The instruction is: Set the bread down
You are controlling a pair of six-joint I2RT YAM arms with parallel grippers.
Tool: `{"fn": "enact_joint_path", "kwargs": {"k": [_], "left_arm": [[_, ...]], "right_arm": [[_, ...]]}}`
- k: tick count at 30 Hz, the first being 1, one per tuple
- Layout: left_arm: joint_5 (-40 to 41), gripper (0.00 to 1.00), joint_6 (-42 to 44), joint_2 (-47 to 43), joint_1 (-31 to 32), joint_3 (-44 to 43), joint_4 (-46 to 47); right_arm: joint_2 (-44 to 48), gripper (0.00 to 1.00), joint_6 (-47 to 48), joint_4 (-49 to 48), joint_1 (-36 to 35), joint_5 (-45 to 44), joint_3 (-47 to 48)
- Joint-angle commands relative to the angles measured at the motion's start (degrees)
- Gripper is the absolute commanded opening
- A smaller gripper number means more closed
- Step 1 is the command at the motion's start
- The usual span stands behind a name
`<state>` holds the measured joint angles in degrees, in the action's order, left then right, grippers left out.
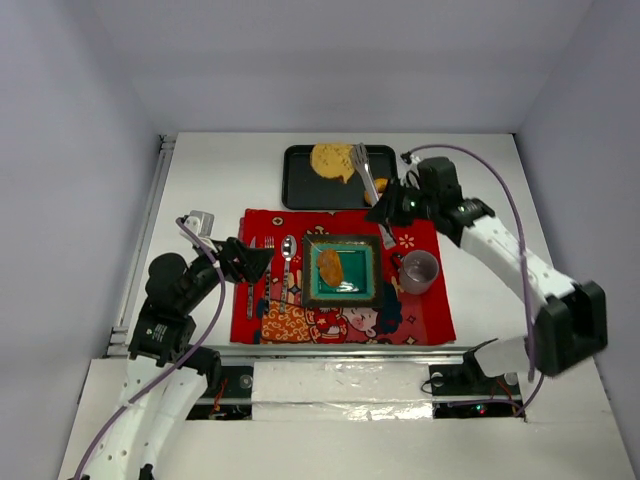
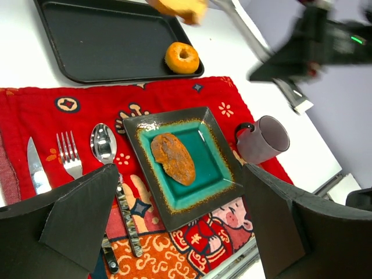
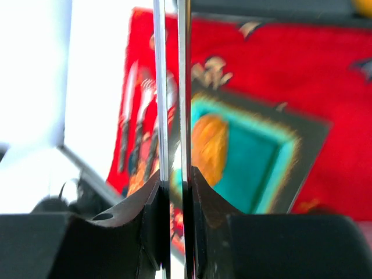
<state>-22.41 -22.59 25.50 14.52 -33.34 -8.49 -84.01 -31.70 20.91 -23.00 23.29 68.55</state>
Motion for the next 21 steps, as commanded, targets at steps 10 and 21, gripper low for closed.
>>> {"fn": "enact_joint_path", "kwargs": {"k": [10, 21], "left_arm": [[-1.05, 0.85, 0.00, 1.57, -1.34, 0.30, 2.87], [-0.96, 0.84, -0.09, 1.14, -1.34, 0.21, 2.78]], "right_arm": [[35.39, 0.16, -10.83, 6.60, -8.37, -5.88, -28.55], [37.78, 0.16, -14.88, 7.84, -11.62, -7.73, -36.12]]}}
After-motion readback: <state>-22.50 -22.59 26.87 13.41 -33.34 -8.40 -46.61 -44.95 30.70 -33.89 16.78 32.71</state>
